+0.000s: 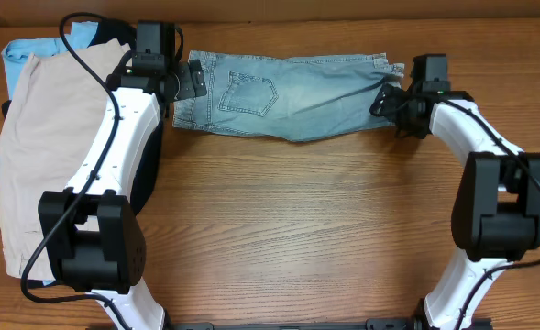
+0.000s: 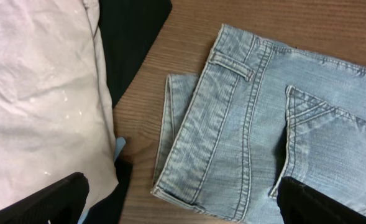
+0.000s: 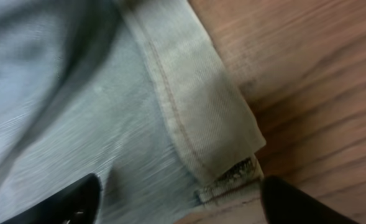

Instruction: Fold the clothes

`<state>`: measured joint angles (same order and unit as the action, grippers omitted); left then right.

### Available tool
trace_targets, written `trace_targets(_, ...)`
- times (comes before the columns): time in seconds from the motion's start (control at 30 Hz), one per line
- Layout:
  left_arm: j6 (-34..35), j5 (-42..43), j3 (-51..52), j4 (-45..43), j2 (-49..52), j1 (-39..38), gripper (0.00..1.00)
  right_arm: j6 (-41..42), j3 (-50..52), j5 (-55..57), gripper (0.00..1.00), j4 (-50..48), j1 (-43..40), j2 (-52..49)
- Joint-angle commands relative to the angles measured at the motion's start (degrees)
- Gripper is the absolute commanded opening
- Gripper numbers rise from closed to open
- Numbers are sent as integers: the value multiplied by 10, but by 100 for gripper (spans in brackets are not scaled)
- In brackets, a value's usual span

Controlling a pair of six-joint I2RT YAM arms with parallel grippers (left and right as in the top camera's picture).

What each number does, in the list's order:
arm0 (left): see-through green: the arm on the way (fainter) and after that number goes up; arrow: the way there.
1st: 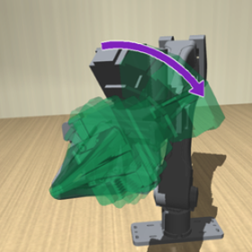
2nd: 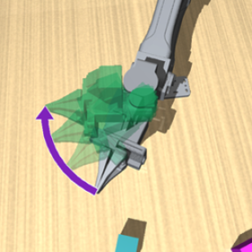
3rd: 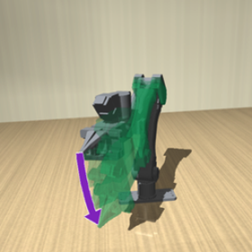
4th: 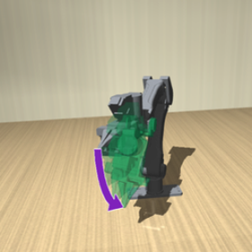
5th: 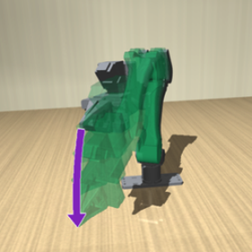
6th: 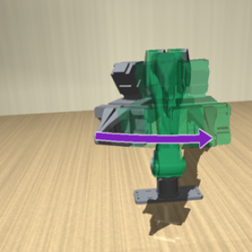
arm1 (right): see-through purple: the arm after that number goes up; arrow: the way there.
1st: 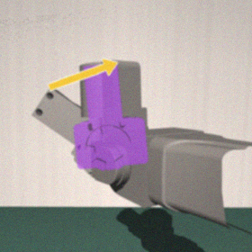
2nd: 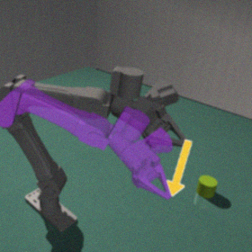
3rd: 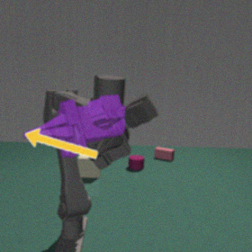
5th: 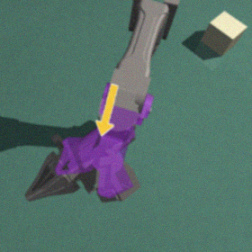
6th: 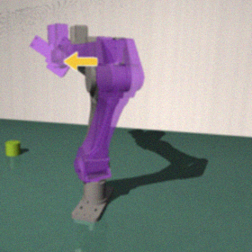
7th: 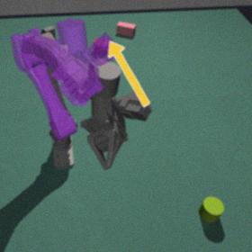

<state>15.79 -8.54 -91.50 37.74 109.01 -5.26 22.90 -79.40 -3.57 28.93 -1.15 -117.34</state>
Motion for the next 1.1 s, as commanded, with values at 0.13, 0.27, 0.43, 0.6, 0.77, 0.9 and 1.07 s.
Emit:
trace_targets(0.13,-21,9,-6,2,0,-4,100,-5,-10,31,41,-11,-2,-23)
trace_targets(0.27,-21,9,-6,11,0,-4,100,-1,-10,55,8,12,-7,-23)
trace_targets(0.43,-21,9,-6,25,0,-4,100,12,-10,55,4,86,-34,-6)
trace_targets(0.6,-21,9,-6,41,0,-4,100,10,-10,50,4,173,-81,38)
trace_targets(0.77,-21,9,-6,51,0,-4,100,-60,-11,-7,14,227,-106,88)
trace_targets(0.9,-44,40,-6,44,0,-6,100,-82,-18,-19,61,257,-108,136)
trace_targets(1.07,-137,101,-6,22,4,-14,100,-92,-24,-22,84,227,-108,170)
